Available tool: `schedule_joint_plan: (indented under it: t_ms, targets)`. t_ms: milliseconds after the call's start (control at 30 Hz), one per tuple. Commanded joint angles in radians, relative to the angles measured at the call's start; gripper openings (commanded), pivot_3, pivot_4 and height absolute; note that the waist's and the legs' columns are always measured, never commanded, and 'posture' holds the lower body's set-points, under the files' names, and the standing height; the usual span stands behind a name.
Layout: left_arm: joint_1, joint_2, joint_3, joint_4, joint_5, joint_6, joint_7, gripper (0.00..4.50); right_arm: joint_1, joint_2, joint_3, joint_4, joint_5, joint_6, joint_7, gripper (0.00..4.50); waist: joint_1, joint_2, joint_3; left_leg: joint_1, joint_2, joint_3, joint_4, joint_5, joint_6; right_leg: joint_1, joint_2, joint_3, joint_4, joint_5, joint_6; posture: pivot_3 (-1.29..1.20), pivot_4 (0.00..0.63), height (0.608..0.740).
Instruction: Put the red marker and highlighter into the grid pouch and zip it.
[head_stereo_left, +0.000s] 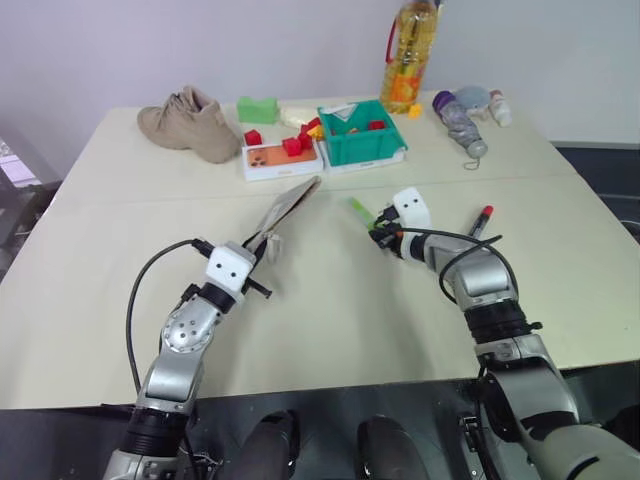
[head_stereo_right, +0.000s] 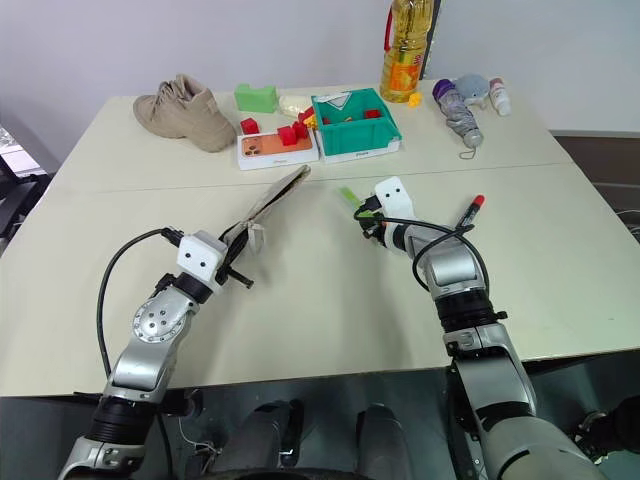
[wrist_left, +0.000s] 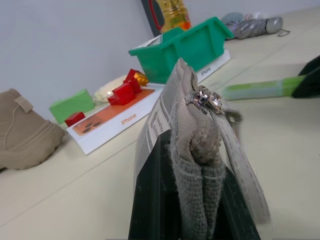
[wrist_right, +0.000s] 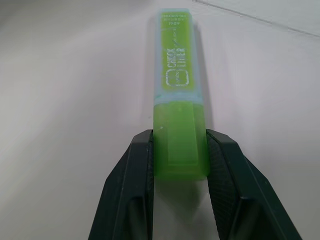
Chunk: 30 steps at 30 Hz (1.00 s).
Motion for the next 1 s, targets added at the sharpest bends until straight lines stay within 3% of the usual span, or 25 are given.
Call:
schedule_joint_plan:
  t_ms: [33,267,1000]
  targets:
    - [-0.023,-0.012,0.046,-0.044,-0.096,0.001,-0.021,0.0,-0.003,-0.105,-0.032,-0.156,0.023,-0.049,0.111,0.88,0.0,0.0,0.0,0.0,0.0,0.0,0.0,0.0,0.0,0.0,0.0,0.0,0.0,0.0,0.0,0.0,0.15,0.739]
    - [-0.036,-0.014,0.038,-0.043,-0.167,0.009,-0.089,0.0,0.034,-0.247,-0.113,-0.322,0.132,-0.005,0.258,0.88,-0.004,0.0,0.0,0.0,0.001,0.0,0.0,0.0,0.0,0.001,0.0,0.0,0.0,0.0,0.0,0.0,0.15,0.739]
    - [-0.018,-0.016,-0.023,-0.046,-0.132,-0.012,-0.16,0.0,0.036,-0.186,-0.061,-0.439,0.188,0.116,0.217,0.88,0.0,0.0,0.0,0.0,0.0,0.0,0.002,0.0,0.001,0.002,0.0,0.0,0.0,0.0,0.0,0.0,0.15,0.739]
